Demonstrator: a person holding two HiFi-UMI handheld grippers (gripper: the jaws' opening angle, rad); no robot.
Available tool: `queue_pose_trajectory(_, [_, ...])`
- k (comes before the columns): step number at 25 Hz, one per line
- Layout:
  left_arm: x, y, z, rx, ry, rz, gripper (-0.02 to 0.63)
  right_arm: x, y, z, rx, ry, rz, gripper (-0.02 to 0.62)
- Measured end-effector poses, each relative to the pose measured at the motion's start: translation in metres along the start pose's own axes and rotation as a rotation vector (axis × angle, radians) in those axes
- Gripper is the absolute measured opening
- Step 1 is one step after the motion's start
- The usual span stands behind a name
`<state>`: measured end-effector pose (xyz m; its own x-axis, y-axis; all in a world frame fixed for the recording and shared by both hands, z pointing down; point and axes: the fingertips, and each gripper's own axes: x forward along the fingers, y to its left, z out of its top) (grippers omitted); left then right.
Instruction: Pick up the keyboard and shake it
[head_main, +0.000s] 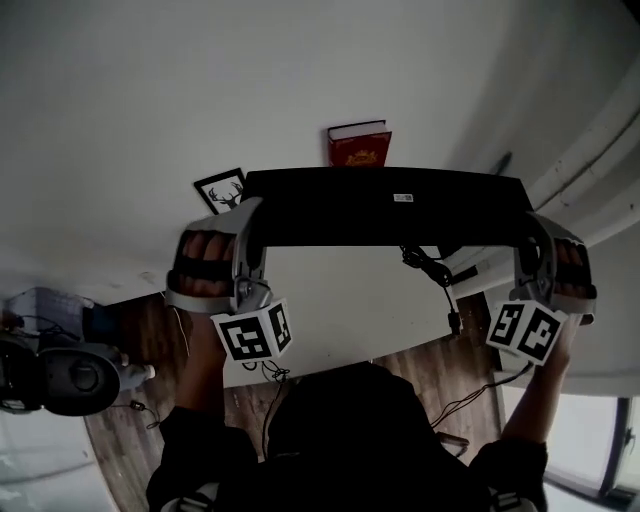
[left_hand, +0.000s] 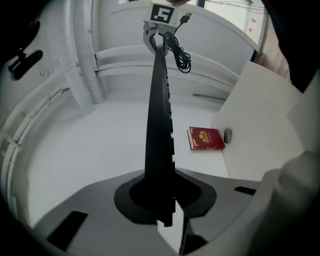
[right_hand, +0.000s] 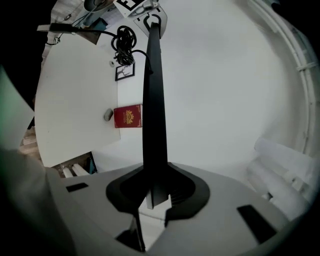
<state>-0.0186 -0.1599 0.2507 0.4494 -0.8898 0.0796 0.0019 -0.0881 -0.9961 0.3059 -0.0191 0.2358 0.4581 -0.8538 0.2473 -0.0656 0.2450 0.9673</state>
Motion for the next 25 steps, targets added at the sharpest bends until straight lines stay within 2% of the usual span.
queue_pose_trajectory(4, [-0.015, 0.001, -0.017, 0.017, 0.065, 0.025, 0.072, 0.041, 0.002, 0.026, 0.008, -0.082, -0.01, 0.095])
queue_pose_trajectory(7, [-0.048, 0.009, -0.041, 0.023, 0.147, 0.032, 0.072, 0.058, -0.005, 0.065, -0.007, -0.189, -0.011, 0.095])
queue_pose_trajectory(12, [-0.102, 0.017, -0.105, 0.011, 0.27, 0.039, 0.072, 0.077, -0.015, 0.168, -0.054, -0.378, -0.028, 0.095])
queue_pose_trajectory(17, [-0.124, 0.002, -0.134, 0.032, 0.379, 0.024, 0.072, 0.13, 0.002, 0.265, -0.077, -0.591, -0.025, 0.095])
queue_pose_trajectory(22, [-0.205, 0.026, -0.149, 0.028, 0.555, 0.029, 0.075, 0.104, -0.006, 0.375, -0.111, -0.799, -0.014, 0.095])
queue_pose_trajectory(25, [-0.234, 0.036, -0.156, 0.032, 0.648, 0.051, 0.078, 0.088, -0.011, 0.419, -0.098, -0.883, -0.015, 0.095])
